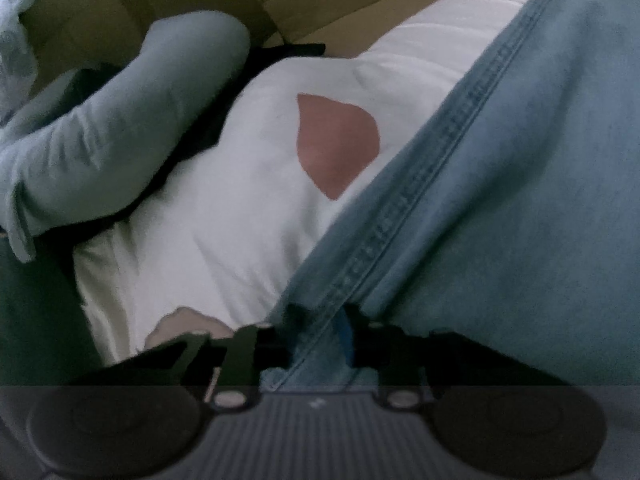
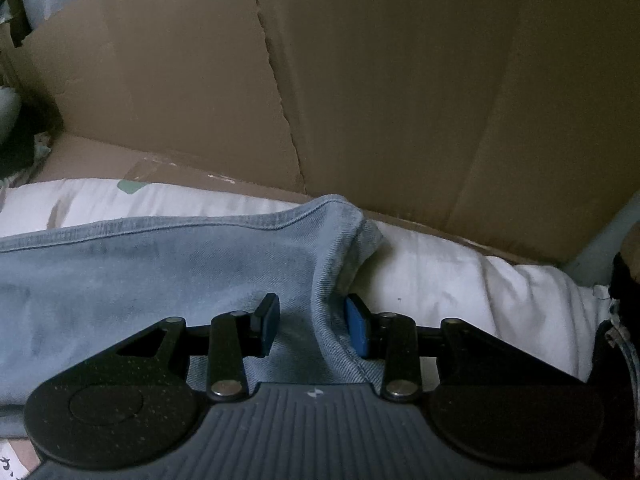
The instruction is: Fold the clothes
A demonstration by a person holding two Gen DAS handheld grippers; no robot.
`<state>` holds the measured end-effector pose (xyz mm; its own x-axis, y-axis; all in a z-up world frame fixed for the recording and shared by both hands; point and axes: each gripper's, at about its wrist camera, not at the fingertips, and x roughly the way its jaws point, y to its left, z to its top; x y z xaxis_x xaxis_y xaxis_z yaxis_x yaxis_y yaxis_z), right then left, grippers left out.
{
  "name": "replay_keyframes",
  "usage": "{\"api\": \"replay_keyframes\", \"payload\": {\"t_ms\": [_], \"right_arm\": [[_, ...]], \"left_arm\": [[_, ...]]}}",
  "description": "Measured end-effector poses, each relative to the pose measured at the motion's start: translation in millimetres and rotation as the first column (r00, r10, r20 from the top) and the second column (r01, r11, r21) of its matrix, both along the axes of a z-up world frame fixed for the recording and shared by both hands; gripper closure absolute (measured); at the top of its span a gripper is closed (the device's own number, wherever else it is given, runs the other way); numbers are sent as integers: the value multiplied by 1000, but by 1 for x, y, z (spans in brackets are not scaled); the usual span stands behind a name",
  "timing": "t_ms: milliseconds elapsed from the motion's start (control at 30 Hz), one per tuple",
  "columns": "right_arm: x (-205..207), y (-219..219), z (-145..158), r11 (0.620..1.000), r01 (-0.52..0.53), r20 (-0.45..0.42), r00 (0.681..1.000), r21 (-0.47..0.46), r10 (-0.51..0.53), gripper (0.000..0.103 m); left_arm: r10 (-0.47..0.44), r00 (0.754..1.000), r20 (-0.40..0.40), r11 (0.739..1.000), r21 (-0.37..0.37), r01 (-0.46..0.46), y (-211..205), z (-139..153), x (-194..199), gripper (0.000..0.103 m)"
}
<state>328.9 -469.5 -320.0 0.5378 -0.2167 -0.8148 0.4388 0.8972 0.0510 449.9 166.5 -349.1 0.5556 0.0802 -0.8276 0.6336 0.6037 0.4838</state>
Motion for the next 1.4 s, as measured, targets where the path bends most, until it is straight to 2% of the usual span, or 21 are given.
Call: {"api": "replay_keyframes", "payload": {"t_ms": [133,300,600,800,900,1000,1100,1267,1367,1400], "right_arm": [[0,-1,1,1000,-13,-1,1000,-9,13,60],[1,0,2,999,-34,-5,999,-32,33,60],[8,8,9,994,-70,-10,998,-79,69,59],[20,19,19,986,-91,-3,996,-142,92,56],[23,17,19,981,-81,-26,997,-176,77,56],[22,9,18,979,-29,-43,999,-204,20,56],[16,3,23,977,18,-27,999,-212,-24,56],[15,6,31,981,-30,12,999,-191,33,55],[26,9,26,979,-60,-22,998,-197,57,54],[29,6,24,979,-53,-29,998,-195,48,53]], "left_arm": [[20,998,66,1000,6,-20,-2,4,-4,90],[97,984,149,995,-20,-95,-7,8,1,91],[205,964,169,976,-115,-187,-1,0,6,90],[239,958,156,965,-143,-218,1,-3,14,89],[273,951,149,953,-174,-246,4,-1,16,89],[302,943,139,943,-191,-273,3,6,15,88],[290,947,140,941,-223,-255,2,18,10,86],[205,972,114,942,-294,-164,-23,31,3,83],[123,989,83,947,-309,-92,-47,28,2,72],[92,993,75,949,-307,-65,-56,26,2,66]]}}
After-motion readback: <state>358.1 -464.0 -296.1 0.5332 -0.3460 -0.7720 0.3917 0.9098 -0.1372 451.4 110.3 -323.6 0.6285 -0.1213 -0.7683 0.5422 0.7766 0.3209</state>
